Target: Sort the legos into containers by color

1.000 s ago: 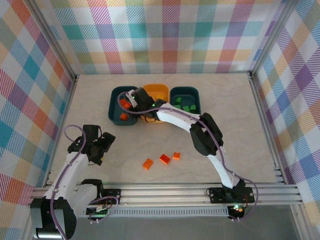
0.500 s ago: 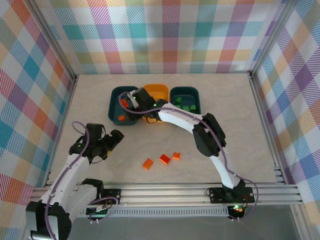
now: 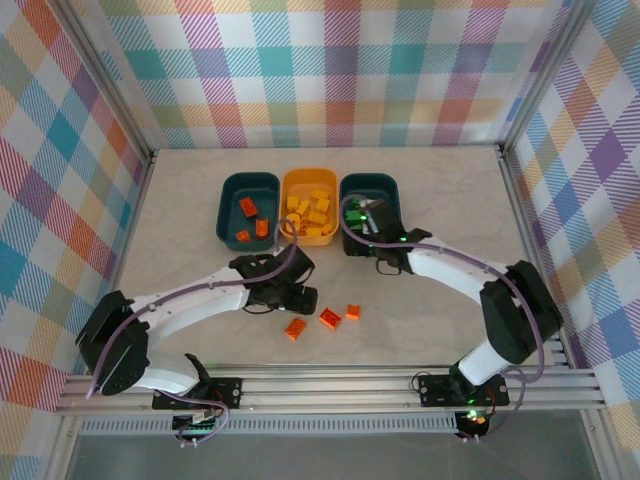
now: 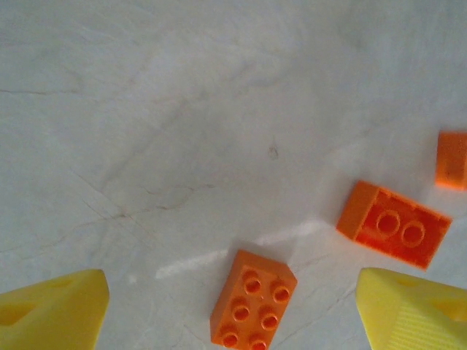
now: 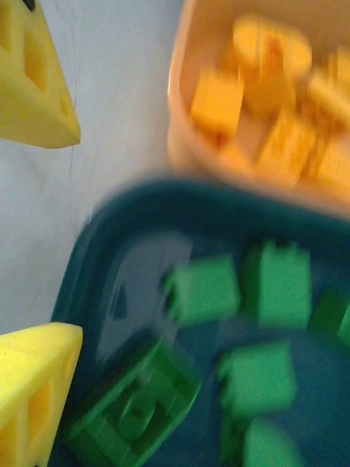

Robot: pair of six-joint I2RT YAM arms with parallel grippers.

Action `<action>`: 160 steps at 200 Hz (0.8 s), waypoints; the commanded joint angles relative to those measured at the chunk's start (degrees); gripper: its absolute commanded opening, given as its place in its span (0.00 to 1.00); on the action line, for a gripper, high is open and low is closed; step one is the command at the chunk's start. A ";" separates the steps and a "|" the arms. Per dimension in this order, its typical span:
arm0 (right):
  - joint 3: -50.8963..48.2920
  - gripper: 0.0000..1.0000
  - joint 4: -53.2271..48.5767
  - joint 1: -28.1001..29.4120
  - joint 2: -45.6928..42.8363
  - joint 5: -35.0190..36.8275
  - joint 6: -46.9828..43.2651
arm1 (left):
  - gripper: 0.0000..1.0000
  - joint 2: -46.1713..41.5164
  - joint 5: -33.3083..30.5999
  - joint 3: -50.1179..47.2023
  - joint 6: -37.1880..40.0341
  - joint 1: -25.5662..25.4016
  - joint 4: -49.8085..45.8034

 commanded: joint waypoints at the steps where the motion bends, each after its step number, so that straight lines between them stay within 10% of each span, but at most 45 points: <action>1: -5.52 0.66 0.18 -6.05 -6.22 -2.62 7.27 | 0.88 1.45 -1.63 1.61 4.47 -2.96 -5.17; 97: -9.54 0.67 3.09 -8.57 -7.61 -5.53 8.46 | 0.72 10.81 5.06 -1.37 1.53 -6.78 -2.25; 160: -9.37 0.66 2.75 -8.58 -7.56 -7.66 7.92 | 0.41 12.16 -0.70 -0.62 0.30 -6.78 -0.82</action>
